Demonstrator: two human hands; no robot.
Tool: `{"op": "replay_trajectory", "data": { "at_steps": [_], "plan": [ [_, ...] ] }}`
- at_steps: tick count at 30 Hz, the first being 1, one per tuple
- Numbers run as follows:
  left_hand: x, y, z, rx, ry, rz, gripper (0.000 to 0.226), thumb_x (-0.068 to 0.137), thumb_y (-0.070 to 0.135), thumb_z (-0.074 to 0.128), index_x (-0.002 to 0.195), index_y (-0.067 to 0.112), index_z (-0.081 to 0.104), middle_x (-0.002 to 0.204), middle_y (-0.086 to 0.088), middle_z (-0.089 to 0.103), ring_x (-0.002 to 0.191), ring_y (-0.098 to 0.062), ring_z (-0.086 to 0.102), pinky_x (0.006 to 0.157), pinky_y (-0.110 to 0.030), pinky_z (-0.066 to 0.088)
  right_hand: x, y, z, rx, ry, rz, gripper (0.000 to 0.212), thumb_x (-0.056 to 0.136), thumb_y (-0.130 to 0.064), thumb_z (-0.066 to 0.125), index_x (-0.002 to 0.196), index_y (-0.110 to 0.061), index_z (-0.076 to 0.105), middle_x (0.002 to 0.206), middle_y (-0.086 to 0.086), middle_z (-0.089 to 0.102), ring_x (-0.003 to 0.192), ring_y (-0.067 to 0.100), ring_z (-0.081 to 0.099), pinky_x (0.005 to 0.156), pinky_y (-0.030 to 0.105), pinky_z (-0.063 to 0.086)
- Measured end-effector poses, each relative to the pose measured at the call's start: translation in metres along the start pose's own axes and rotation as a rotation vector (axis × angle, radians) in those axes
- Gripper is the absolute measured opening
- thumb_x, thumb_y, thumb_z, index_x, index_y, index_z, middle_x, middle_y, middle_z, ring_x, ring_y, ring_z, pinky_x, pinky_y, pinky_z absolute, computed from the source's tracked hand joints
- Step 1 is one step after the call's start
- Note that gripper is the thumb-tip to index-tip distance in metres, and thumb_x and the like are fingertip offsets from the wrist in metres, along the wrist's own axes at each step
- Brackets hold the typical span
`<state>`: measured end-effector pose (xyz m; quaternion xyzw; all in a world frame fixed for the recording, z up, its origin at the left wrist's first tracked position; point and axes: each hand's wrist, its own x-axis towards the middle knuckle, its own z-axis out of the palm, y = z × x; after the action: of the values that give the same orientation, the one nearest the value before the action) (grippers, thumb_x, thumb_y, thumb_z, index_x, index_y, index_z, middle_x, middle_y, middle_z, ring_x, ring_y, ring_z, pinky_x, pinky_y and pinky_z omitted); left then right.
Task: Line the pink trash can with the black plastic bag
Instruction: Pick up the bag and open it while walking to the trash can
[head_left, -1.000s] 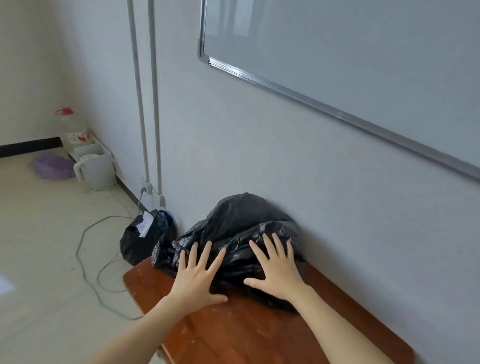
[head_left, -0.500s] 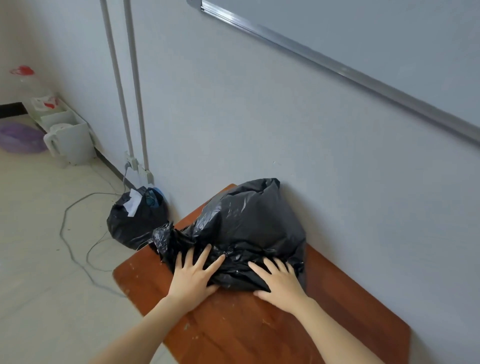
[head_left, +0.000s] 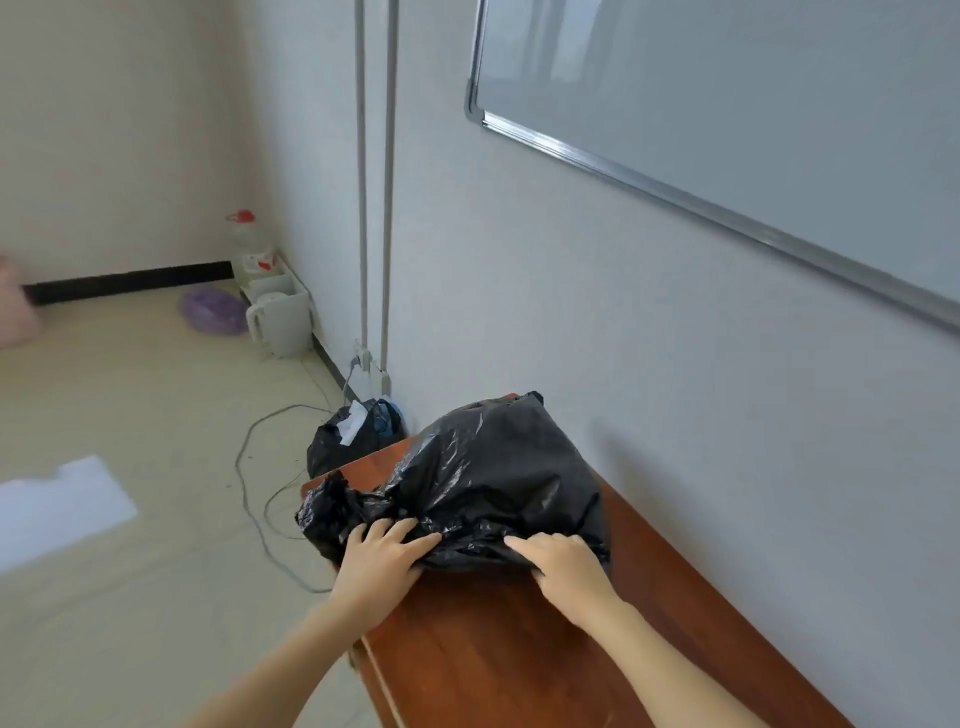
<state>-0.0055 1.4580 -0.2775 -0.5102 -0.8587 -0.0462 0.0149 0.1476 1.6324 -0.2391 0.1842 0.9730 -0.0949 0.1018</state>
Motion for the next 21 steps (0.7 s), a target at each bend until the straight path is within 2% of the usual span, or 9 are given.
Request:
{"op": "replay_trajectory", "data": {
  "at_steps": [3,5,6,8,11,13,16,18,21],
  "plan": [
    [-0.031,-0.006,-0.030,-0.068,0.093,-0.088,0.053,0.043,0.032,0.090,0.092,0.036,0.071,0.089,0.002,0.075,0.076,-0.024,0.071,0.058,-0.041,0.057,-0.010,-0.014,-0.014,0.185,0.152,-0.078,0.045,0.092,-0.006,0.046,0.133,-0.024,0.044,0.115,0.007,0.065,0.104,0.027,0.058,0.094,0.036,0.042],
    [-0.059,-0.012,-0.045,-0.243,0.138,-0.129,0.038,0.066,0.029,0.076,0.103,0.027,0.069,0.102,-0.003,0.072,0.090,-0.027,0.068,0.071,-0.046,0.054,-0.017,-0.028,-0.022,0.351,0.212,-0.094,0.039,0.089,-0.008,0.054,0.126,-0.023,0.053,0.113,0.004,0.068,0.102,0.022,0.061,0.091,0.032,0.047],
    [-0.074,-0.015,-0.055,-0.327,0.169,-0.154,0.036,0.071,0.031,0.067,0.106,0.023,0.068,0.106,-0.003,0.071,0.096,-0.024,0.066,0.076,-0.043,0.052,-0.020,-0.037,-0.027,0.423,0.210,-0.102,0.037,0.087,-0.008,0.057,0.122,-0.021,0.057,0.112,0.004,0.068,0.102,0.021,0.061,0.089,0.029,0.046],
    [-0.106,-0.022,-0.073,-0.491,0.227,-0.223,0.031,0.078,0.030,0.063,0.107,0.019,0.069,0.103,0.007,0.068,0.096,-0.014,0.063,0.081,-0.029,0.049,-0.024,-0.057,-0.038,0.529,0.176,-0.148,0.033,0.084,-0.007,0.063,0.116,-0.015,0.062,0.107,0.008,0.069,0.095,0.018,0.061,0.083,0.022,0.043],
    [-0.159,-0.030,-0.095,-0.636,0.266,-0.339,0.026,0.078,0.013,0.070,0.104,0.011,0.069,0.091,0.025,0.057,0.084,0.015,0.056,0.077,-0.001,0.038,-0.030,-0.096,-0.050,0.588,0.122,-0.270,0.028,0.080,-0.007,0.066,0.107,-0.012,0.067,0.098,0.009,0.071,0.084,0.013,0.059,0.079,0.021,0.044],
    [-0.191,-0.037,-0.104,-0.698,0.292,-0.438,0.024,0.076,0.009,0.071,0.100,0.008,0.070,0.088,0.024,0.057,0.081,0.025,0.052,0.075,0.001,0.037,-0.033,-0.124,-0.055,0.613,0.071,-0.332,0.026,0.080,-0.007,0.066,0.105,-0.013,0.067,0.092,0.005,0.069,0.084,0.016,0.061,0.080,0.025,0.049],
    [-0.246,-0.052,-0.122,-0.798,0.401,-0.618,0.018,0.076,0.009,0.071,0.087,0.023,0.072,0.072,0.027,0.066,0.073,0.022,0.055,0.070,-0.002,0.040,-0.038,-0.177,-0.062,0.642,-0.028,-0.466,0.026,0.079,-0.007,0.067,0.104,-0.014,0.067,0.088,0.004,0.068,0.086,0.023,0.065,0.082,0.030,0.053],
    [-0.268,-0.061,-0.128,-0.829,0.462,-0.684,0.028,0.077,0.009,0.070,0.073,0.036,0.066,0.063,0.037,0.065,0.068,0.019,0.057,0.066,0.001,0.040,-0.039,-0.202,-0.063,0.668,-0.054,-0.504,0.025,0.079,-0.007,0.068,0.102,-0.015,0.067,0.086,0.006,0.068,0.086,0.025,0.065,0.078,0.027,0.053],
    [-0.316,-0.076,-0.134,-0.853,0.556,-0.780,0.030,0.079,0.010,0.069,0.069,0.038,0.065,0.060,0.039,0.063,0.063,0.015,0.059,0.062,0.001,0.041,-0.043,-0.251,-0.057,0.655,-0.114,-0.567,0.026,0.077,-0.009,0.069,0.102,-0.017,0.066,0.094,0.015,0.069,0.087,0.027,0.064,0.079,0.028,0.052]
  ]
}}
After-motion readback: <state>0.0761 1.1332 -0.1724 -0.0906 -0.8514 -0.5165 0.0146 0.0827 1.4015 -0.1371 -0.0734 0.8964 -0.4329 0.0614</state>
